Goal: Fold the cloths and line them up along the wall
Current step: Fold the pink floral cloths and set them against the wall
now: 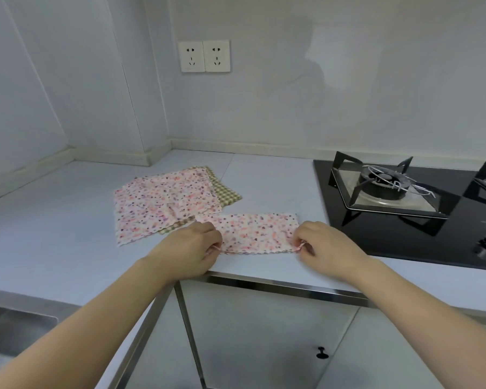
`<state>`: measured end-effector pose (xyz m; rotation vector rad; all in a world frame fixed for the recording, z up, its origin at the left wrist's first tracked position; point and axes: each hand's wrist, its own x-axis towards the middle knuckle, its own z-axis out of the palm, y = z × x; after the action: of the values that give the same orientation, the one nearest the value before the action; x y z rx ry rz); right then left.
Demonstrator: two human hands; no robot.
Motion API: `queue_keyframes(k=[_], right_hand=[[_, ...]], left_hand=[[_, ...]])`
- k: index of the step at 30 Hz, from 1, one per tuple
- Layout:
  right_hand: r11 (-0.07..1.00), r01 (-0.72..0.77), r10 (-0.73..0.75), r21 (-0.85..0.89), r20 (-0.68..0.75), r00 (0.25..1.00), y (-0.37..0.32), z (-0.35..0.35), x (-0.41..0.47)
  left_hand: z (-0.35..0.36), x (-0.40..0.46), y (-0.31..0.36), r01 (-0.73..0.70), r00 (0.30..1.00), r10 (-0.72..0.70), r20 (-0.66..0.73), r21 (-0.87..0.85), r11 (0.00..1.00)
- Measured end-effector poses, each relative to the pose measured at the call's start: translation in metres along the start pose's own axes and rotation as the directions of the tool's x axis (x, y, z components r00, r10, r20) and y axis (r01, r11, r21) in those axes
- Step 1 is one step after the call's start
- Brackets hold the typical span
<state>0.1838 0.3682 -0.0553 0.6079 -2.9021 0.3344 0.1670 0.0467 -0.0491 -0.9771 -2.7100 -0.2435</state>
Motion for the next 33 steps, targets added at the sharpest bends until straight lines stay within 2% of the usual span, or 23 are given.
queue_keyframes(k=[5, 7, 10, 13, 15, 17, 19, 23, 28, 33], right_hand=[[0.98, -0.08, 0.079, 0.182, 0.013, 0.997, 0.004, 0.004, -0.012], [0.966, -0.113, 0.116, 0.234, 0.0, 0.993, 0.003, 0.005, -0.013], [0.953, -0.164, 0.173, 0.254, -0.013, 0.985, 0.003, 0.006, -0.007], [0.928, -0.196, 0.229, 0.316, -0.07, 0.971, 0.002, 0.01, 0.002], [0.843, -0.229, 0.316, 0.487, -0.105, 0.943, -0.001, 0.011, 0.008], [0.688, -0.239, 0.396, 0.685, -0.078, 0.915, -0.004, 0.005, 0.014], [0.582, -0.211, 0.403, 0.785, -0.053, 0.914, -0.005, -0.008, 0.019], [0.533, -0.197, 0.37, 0.823, -0.018, 0.929, -0.002, -0.041, 0.027], [0.518, -0.18, 0.315, 0.836, 0.009, 0.949, 0.002, -0.067, 0.035], [0.41, -0.177, 0.309, 0.895, 0.046, 0.95, 0.006, -0.083, 0.032]], left_hand=[[-0.001, 0.003, -0.002, -0.019, 0.999, 0.016, 0.048, 0.052, 0.998], [-0.001, 0.008, 0.0, 0.04, 0.998, -0.041, 0.042, 0.025, 0.999], [-0.009, 0.02, 0.004, 0.285, 0.958, -0.273, 0.089, -0.188, 0.94], [-0.017, 0.032, 0.006, 0.359, 0.931, -0.355, 0.081, -0.364, 0.86], [-0.022, 0.038, 0.007, 0.355, 0.926, -0.375, 0.036, -0.413, 0.839], [-0.026, 0.041, 0.008, 0.34, 0.925, -0.381, -0.004, -0.443, 0.83], [-0.03, 0.042, 0.007, 0.313, 0.929, -0.369, -0.032, -0.467, 0.827], [-0.049, 0.041, 0.004, 0.264, 0.942, -0.335, -0.034, -0.542, 0.798], [-0.076, 0.046, 0.003, 0.156, 0.959, -0.254, -0.128, -0.51, 0.846], [-0.091, 0.046, 0.009, 0.136, 0.965, -0.23, -0.126, -0.507, 0.851]])
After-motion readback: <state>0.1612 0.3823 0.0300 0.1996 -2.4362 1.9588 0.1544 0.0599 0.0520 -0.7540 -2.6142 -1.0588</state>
